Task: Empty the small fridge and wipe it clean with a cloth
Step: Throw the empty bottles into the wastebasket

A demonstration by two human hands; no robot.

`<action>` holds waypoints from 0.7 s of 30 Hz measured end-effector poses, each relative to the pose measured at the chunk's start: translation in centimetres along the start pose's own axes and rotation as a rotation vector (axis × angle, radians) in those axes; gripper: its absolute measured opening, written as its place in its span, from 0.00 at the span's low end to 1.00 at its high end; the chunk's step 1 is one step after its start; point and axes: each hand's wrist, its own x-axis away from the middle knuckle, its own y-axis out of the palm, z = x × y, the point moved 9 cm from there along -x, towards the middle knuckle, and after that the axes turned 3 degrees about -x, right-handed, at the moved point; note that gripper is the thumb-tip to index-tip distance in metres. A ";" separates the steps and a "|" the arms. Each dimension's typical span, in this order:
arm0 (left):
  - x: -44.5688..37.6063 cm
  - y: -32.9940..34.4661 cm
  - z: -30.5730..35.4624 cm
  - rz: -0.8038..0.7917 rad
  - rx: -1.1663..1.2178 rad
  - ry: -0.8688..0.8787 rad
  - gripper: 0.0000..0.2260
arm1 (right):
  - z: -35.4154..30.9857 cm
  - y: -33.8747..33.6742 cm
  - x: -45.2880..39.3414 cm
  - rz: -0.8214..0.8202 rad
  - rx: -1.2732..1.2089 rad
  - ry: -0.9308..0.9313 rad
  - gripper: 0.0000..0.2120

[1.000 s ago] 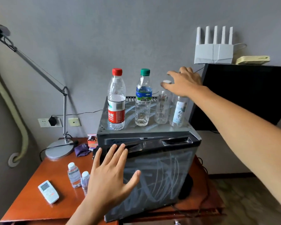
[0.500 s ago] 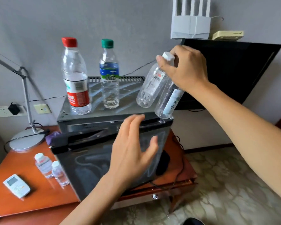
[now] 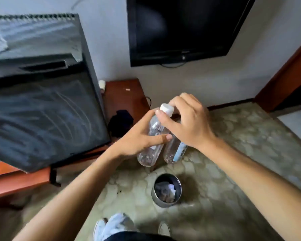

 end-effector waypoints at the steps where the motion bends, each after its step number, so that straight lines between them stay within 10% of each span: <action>1: -0.4 1.2 -2.1 0.032 0.021 -0.058 0.26 | 2.5 0.0 1.7 0.020 0.006 0.053 0.24; 12: -2.5 6.9 -22.6 0.201 0.071 -0.522 0.23 | 28.9 9.3 24.9 -0.410 0.355 1.113 0.15; 21: -3.7 11.3 -42.7 0.164 -0.273 -0.722 0.24 | 36.8 21.8 43.7 -0.623 0.258 1.494 0.25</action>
